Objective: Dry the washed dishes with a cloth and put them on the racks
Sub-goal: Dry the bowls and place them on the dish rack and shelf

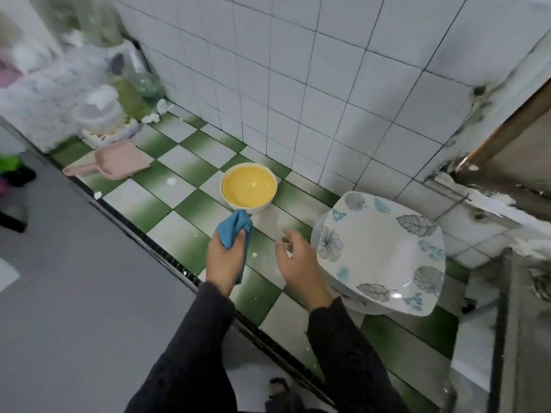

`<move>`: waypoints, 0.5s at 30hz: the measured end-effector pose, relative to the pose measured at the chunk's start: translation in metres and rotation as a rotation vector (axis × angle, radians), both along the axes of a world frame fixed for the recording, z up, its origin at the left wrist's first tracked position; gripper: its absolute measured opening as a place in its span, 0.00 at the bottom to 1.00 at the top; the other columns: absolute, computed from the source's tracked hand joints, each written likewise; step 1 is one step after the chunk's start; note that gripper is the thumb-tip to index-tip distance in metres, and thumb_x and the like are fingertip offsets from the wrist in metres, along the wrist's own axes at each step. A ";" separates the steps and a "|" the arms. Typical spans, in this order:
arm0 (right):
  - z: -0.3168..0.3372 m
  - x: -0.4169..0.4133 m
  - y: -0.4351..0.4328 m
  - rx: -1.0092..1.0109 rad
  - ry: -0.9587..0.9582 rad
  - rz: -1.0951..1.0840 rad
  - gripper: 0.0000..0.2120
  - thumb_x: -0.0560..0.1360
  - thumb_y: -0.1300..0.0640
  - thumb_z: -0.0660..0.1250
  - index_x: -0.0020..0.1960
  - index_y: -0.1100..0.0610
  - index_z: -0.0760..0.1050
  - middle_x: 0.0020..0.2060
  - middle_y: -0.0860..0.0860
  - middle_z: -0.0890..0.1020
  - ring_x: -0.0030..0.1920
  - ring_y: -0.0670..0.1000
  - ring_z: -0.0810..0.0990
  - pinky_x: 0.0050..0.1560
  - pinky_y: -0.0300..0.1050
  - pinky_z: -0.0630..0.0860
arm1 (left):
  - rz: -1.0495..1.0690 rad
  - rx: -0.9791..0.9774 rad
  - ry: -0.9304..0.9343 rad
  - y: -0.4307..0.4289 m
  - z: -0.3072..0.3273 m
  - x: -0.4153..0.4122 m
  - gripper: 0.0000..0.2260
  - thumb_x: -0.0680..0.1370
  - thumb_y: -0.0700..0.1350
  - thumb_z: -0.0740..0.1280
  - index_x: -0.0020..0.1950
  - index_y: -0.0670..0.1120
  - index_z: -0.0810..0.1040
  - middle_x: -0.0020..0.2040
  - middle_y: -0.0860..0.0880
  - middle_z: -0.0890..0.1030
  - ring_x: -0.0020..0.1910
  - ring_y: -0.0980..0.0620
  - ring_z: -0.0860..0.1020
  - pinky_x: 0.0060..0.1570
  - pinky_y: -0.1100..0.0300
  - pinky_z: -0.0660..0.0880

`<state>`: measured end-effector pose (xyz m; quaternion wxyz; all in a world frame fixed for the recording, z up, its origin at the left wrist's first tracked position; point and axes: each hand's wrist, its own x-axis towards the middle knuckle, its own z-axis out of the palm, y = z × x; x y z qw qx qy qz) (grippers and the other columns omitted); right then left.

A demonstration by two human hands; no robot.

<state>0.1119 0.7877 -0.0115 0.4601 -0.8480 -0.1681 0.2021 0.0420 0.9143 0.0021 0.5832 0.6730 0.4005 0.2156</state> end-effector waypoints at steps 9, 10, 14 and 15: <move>-0.014 0.088 0.115 -0.239 0.113 -0.189 0.13 0.81 0.53 0.61 0.57 0.63 0.71 0.49 0.57 0.76 0.51 0.58 0.75 0.45 0.45 0.65 | -0.178 0.006 0.015 0.111 0.006 0.054 0.07 0.82 0.44 0.63 0.60 0.49 0.73 0.49 0.53 0.78 0.45 0.57 0.76 0.41 0.70 0.73; -0.019 0.096 0.129 -0.278 0.125 -0.206 0.14 0.81 0.53 0.62 0.57 0.64 0.71 0.51 0.58 0.75 0.53 0.59 0.76 0.45 0.45 0.65 | -0.201 0.013 0.032 0.126 0.004 0.059 0.06 0.82 0.44 0.63 0.59 0.47 0.74 0.47 0.52 0.78 0.43 0.57 0.75 0.37 0.73 0.71; -0.043 0.116 0.161 -0.365 0.145 -0.293 0.24 0.81 0.50 0.64 0.67 0.68 0.69 0.63 0.63 0.76 0.60 0.62 0.77 0.48 0.44 0.67 | -0.271 0.045 0.063 0.167 0.004 0.075 0.08 0.82 0.46 0.63 0.59 0.45 0.75 0.45 0.52 0.77 0.41 0.57 0.75 0.34 0.74 0.71; -0.049 0.119 0.168 -0.374 0.142 -0.333 0.24 0.81 0.51 0.65 0.68 0.67 0.68 0.63 0.63 0.75 0.61 0.62 0.76 0.49 0.46 0.69 | -0.287 0.036 0.072 0.177 0.004 0.079 0.07 0.82 0.47 0.64 0.59 0.48 0.74 0.45 0.53 0.77 0.42 0.58 0.75 0.36 0.71 0.72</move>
